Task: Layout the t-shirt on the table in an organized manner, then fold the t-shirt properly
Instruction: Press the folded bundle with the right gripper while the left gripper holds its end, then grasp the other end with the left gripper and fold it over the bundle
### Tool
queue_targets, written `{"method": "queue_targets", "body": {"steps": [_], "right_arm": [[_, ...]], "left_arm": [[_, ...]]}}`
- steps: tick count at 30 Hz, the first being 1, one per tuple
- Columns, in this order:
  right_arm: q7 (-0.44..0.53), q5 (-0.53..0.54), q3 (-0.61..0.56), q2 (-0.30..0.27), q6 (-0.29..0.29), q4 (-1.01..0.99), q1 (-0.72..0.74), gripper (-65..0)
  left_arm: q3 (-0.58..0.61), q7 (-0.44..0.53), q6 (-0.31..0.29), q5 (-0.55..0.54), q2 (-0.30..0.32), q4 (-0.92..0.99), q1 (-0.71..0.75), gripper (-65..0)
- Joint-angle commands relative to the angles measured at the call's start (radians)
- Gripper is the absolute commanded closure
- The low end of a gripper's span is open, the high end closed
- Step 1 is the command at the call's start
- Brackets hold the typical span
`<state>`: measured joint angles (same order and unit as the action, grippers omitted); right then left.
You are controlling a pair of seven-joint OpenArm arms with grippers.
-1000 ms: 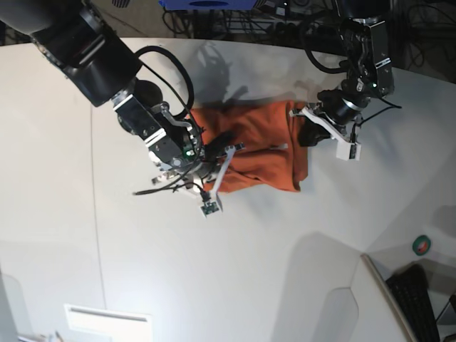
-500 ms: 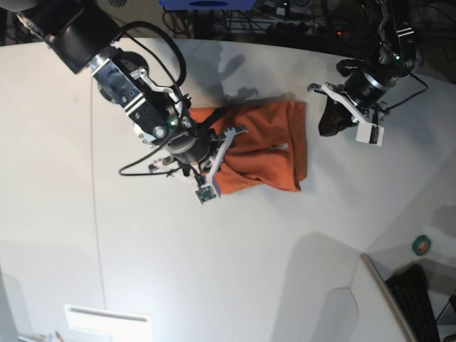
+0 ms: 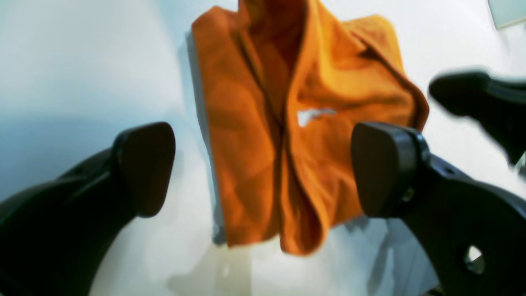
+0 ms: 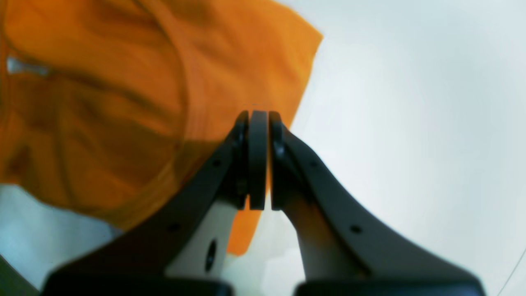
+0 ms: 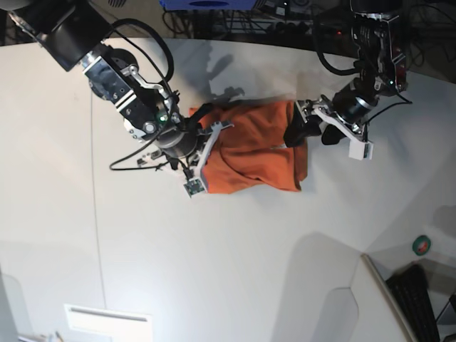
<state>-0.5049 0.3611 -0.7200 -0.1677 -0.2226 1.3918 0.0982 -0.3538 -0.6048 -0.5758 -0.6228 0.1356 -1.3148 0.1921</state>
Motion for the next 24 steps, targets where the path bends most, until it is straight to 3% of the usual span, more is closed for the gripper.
{"method": "queue_targets", "body": {"steps": [1,5,12,14,18,21,22,24], "right_arm": [[0.022,-0.003,0.004,-0.006,0.004,0.014,0.019,0.0],[0.022,-0.003,0.004,-0.010,0.004,0.014,0.019,0.0],[0.022,-0.003,0.006,-0.013,0.004,0.017,0.010,0.0],[0.022,-0.003,0.052,-0.013,0.005,0.024,-0.007,0.0],[0.022,-0.003,0.188,-0.013,0.012,0.033,-0.058,0.0],[0.022,-0.003,0.265,-0.036,0.013,0.050,-0.084,0.0],[0.022,-0.003,0.279,-0.049,0.013,0.057,-0.091,0.0],[0.022,-0.003,0.288,-0.077,0.013,0.071,-0.104,0.0]], "left_arm": [[-0.003,0.016,-0.010,-0.016,0.008,0.014,-0.024,-65.0],[0.003,0.015,-0.010,-0.009,0.000,0.106,-0.079,-65.0],[0.121,0.016,-0.006,-0.007,0.002,0.225,-0.130,-65.0],[0.129,0.016,-0.006,-0.007,0.003,0.264,-0.147,-65.0],[0.147,0.010,-0.006,-0.006,0.035,0.300,-0.171,-31.9],[0.263,0.009,-0.006,0.039,0.095,0.301,-0.208,-5.8],[0.310,0.009,-0.006,0.063,0.108,0.301,-0.227,0.0],[0.405,0.006,-0.006,0.133,0.138,0.303,-0.260,0.0]]}}
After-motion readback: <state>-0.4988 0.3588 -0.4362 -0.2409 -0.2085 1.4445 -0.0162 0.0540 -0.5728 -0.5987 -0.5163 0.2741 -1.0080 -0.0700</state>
